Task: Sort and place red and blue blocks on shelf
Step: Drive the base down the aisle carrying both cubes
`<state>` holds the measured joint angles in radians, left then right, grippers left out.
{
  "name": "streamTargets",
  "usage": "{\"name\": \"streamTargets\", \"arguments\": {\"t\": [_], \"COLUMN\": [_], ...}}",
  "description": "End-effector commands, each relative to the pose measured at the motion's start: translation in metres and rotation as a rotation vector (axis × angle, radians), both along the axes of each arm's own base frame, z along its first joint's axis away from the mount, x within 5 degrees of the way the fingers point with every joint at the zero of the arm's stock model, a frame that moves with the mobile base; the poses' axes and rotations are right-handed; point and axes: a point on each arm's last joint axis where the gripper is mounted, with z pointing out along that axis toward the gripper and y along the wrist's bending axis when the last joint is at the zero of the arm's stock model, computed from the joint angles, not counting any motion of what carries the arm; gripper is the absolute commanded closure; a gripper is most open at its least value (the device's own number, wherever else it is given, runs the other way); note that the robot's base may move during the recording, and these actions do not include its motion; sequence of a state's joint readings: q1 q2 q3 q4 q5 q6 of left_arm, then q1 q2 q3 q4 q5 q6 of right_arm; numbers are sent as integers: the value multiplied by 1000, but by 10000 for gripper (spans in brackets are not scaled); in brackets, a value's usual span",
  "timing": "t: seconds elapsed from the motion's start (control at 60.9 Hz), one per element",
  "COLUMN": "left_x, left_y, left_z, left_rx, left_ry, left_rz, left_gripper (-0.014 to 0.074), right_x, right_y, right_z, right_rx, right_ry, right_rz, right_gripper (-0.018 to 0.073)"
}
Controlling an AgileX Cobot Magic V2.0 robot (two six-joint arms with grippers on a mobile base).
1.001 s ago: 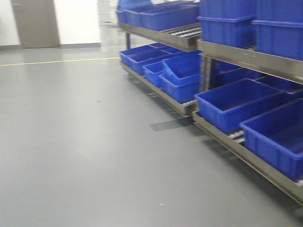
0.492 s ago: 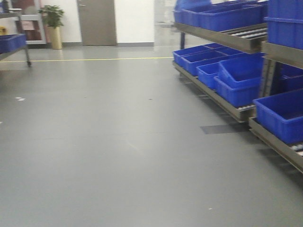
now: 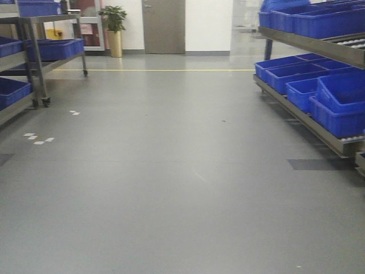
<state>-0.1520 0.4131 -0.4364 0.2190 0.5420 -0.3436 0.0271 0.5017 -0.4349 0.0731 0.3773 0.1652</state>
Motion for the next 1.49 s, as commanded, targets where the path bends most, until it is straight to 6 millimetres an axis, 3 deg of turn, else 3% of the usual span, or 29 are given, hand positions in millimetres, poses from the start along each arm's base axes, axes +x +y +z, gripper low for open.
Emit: {"name": "streamTargets", "arguments": {"t": [0.0,1.477], "left_x": [3,3], "left_y": [-1,-1], "left_z": [15,15], "left_rx": [-5,-5], "left_ry": [-96,-96], "left_rz": [-14,-14], "left_gripper": [463,463], "right_x": [3,3], "right_y": [-1,-1], "right_z": [17,17], "right_rx": [-9,-9], "right_ry": [-116,-116], "right_rz": [-11,-11], "right_gripper": [503,503]}}
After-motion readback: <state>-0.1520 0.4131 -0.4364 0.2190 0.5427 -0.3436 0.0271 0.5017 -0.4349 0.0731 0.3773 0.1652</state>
